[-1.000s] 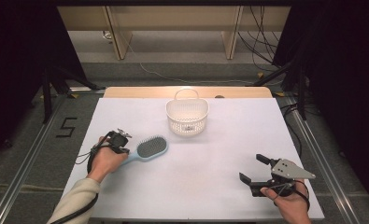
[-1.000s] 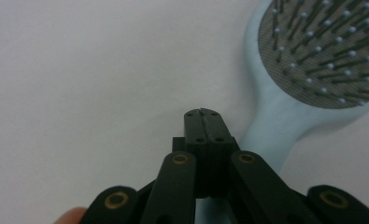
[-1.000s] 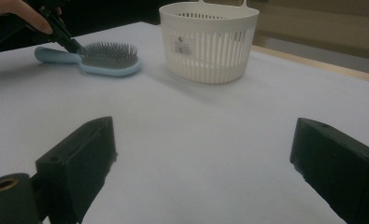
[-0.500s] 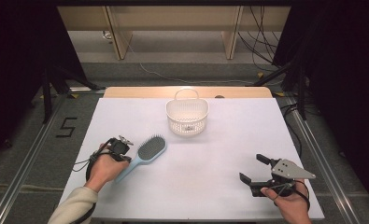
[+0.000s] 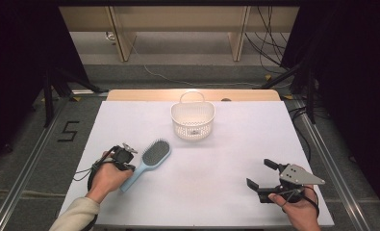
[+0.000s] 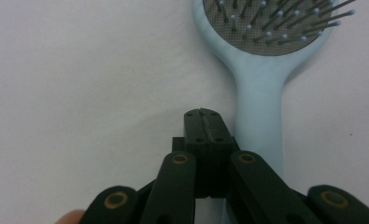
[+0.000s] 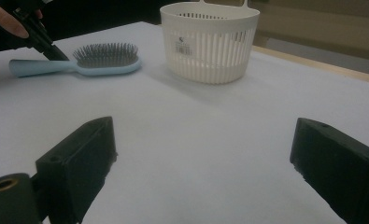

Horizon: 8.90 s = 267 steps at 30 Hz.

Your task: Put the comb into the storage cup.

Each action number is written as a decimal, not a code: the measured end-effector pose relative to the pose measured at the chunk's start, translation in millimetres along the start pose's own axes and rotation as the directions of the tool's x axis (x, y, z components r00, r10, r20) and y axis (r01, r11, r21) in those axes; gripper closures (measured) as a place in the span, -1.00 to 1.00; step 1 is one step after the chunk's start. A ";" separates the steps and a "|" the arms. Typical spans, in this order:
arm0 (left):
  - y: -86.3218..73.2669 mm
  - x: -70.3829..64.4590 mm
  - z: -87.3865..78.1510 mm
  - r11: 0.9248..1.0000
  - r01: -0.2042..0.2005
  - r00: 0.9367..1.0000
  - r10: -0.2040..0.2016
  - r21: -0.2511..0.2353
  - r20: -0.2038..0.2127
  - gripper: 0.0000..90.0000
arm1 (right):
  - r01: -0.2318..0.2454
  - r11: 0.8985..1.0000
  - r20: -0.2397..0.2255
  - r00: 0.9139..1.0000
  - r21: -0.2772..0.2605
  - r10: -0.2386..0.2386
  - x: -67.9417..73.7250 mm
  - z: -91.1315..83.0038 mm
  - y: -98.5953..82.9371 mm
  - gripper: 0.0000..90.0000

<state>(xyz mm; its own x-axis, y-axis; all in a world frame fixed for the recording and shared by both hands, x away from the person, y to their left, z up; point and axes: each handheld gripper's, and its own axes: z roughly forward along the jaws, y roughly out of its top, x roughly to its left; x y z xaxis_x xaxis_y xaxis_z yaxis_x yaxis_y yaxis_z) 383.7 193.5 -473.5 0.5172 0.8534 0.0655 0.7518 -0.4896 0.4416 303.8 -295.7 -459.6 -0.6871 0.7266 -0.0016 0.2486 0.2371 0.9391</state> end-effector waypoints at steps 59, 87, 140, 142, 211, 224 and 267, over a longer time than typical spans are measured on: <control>4.5 -4.4 -25.0 0.987 0.092 0.992 -0.102 -0.132 -0.069 -0.86 | 0.000 1.000 -0.005 1.000 0.007 0.000 0.1 0.8 -0.5 -0.83; 22.6 -32.5 -15.0 1.000 -0.014 0.999 0.013 -0.015 -0.043 -0.86 | 0.002 1.000 0.001 1.000 0.010 -0.002 -0.2 1.2 -0.7 -0.83; 35.8 -19.6 10.2 0.982 0.059 0.996 -0.070 0.181 0.054 -0.37 | 0.001 1.000 0.003 1.000 0.016 -0.001 -0.3 1.2 -1.2 -0.83; 35.8 -19.5 11.0 0.981 0.063 0.996 -0.073 0.182 0.052 -0.36 | 0.000 1.000 0.003 1.000 0.015 0.000 -0.2 1.1 -1.1 -0.83; 48.3 -22.6 10.5 0.967 0.054 0.996 -0.070 0.248 0.059 0.51 | 0.002 1.000 -0.001 1.000 0.016 -0.002 0.1 1.1 -1.2 -0.82; 47.3 -23.0 10.2 0.970 0.048 0.996 -0.065 0.240 0.063 0.54 | 0.004 1.000 0.000 1.000 0.017 -0.004 -0.2 0.8 -1.2 -0.82; 43.2 -18.8 6.7 0.981 0.061 0.994 -0.077 0.184 0.077 0.55 | 0.001 1.000 -0.003 1.000 0.014 -0.001 -0.2 0.3 -1.1 -0.82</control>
<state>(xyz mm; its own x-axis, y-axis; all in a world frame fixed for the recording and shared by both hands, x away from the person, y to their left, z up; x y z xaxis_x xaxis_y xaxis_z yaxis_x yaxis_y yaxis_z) 409.2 155.1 -461.6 0.4880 0.8721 -0.0373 0.8445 -0.4609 0.2727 303.8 -295.9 -460.7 -0.6895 0.7243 -0.0018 0.2569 0.2468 0.9344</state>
